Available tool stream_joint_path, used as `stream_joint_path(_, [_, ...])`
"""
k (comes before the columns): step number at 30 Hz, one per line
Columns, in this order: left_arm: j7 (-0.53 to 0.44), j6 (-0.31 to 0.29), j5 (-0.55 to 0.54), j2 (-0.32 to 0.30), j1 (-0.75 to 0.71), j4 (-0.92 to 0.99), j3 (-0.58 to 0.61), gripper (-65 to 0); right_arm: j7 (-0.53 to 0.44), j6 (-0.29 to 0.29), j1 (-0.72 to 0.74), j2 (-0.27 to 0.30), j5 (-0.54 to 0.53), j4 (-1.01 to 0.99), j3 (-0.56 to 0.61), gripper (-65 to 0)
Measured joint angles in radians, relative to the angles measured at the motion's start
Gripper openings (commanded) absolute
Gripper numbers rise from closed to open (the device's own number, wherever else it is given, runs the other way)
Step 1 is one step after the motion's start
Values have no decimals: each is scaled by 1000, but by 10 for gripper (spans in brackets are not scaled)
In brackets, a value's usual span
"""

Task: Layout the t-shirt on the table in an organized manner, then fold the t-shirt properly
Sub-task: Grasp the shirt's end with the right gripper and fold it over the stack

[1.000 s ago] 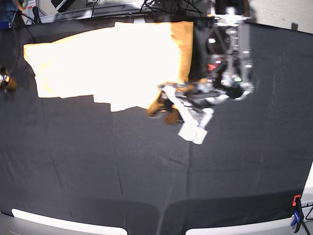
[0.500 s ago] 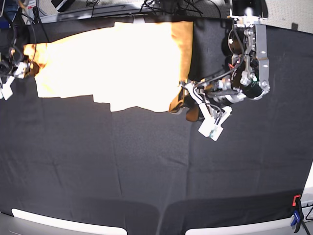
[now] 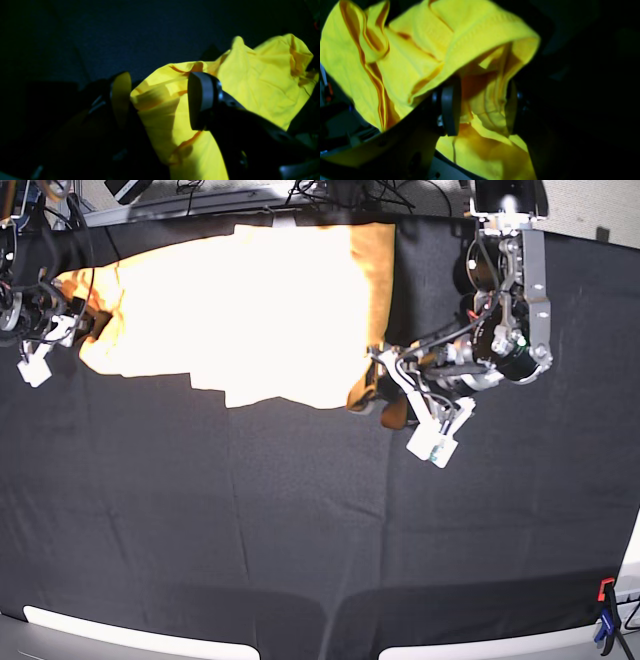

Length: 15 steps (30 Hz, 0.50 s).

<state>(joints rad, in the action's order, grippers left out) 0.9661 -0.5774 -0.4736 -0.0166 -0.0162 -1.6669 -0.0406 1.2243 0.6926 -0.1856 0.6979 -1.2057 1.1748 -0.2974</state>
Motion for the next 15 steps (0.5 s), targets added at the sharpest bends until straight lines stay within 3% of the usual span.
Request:
stream_joint_path(3, [0,0,0,0,0,0,0,-313,5,0,0,-1,1,5,1,-473])
stream_joint_path(8, [0,0,0,0,0,0,0,-313,-26,0,-5,-5,7,11,2,-650])
stream_joint_path(11, [0,0,0,0,-1,0,0,-313,-26,0,-11,0,23,64,-21,-650])
stream_joint_path(15, [0,0,0,-1,-24,0,0,-313,-19,0,-8,0,22,183,-158,-650])
